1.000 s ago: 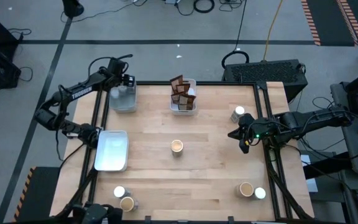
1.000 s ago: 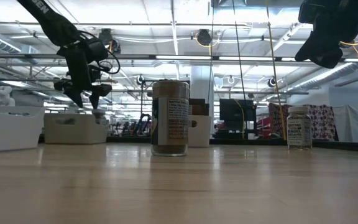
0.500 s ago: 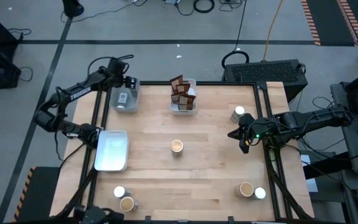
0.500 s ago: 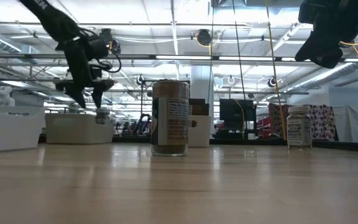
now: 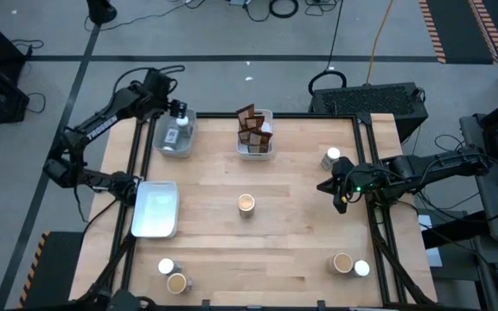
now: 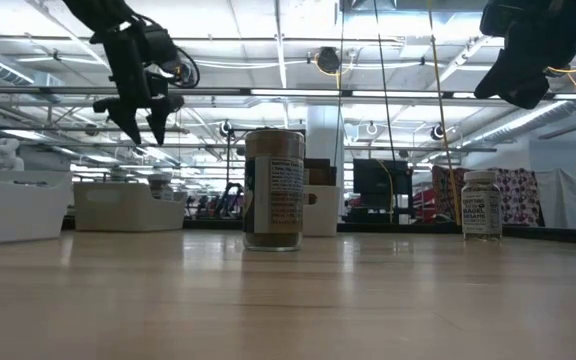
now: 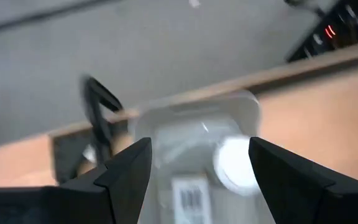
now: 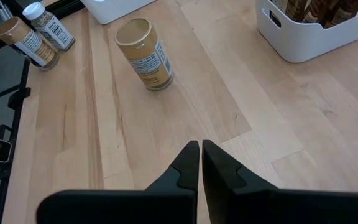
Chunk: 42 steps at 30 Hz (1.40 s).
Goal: Sort spices by type
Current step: Put the white seasoning bottle into the gray bin
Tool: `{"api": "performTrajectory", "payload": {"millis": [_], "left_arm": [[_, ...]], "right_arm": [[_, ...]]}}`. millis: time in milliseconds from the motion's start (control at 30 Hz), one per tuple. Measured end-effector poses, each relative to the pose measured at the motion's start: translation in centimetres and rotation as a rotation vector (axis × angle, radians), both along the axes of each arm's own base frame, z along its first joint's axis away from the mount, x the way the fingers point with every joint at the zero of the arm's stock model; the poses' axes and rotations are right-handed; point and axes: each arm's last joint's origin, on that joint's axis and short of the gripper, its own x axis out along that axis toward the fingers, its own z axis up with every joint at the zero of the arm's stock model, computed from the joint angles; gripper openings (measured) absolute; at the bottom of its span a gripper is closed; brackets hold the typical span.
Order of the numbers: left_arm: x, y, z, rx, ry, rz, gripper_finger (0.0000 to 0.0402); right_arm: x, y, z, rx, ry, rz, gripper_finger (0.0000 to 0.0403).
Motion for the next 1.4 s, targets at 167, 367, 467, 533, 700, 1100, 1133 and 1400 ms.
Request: {"api": "performTrajectory", "payload": {"millis": [167,367,467,533,700,1100,1133,1400], "left_arm": [[-0.2,-1.0,-1.2,-0.182,-0.006,-0.055,0.0273],[0.4,-1.2,-2.9,-0.308,0.056,-0.079,0.0273],[0.9,-1.2,-3.6,-0.339,0.079,-0.091,0.0273],[1.3,-1.0,-4.2,-0.368,0.100,-0.098,0.0273],[1.8,-0.6,-5.9,-0.424,0.171,-0.100,0.0273],[0.7,-2.3,-11.0,-0.518,0.215,-0.035,0.0274],[0.6,-2.4,-11.3,-0.520,0.213,-0.030,0.0274],[0.5,-2.6,-12.5,-0.495,0.186,-0.017,0.0274]], "right_arm": [[0.0,0.0,0.0,-0.002,0.000,0.001,0.0000],[0.0,0.0,0.0,-0.025,0.001,0.013,0.0000],[0.0,0.0,0.0,-0.025,0.001,0.012,0.0000],[0.0,0.0,0.0,-0.025,0.001,0.012,0.0000],[0.0,0.0,0.0,-0.020,0.000,0.009,0.0000],[0.0,0.0,0.0,-0.010,0.000,0.003,0.0000],[0.0,0.0,0.0,-0.010,0.000,0.003,0.0000],[0.0,0.0,0.0,-0.016,0.001,0.007,0.0000]]}}
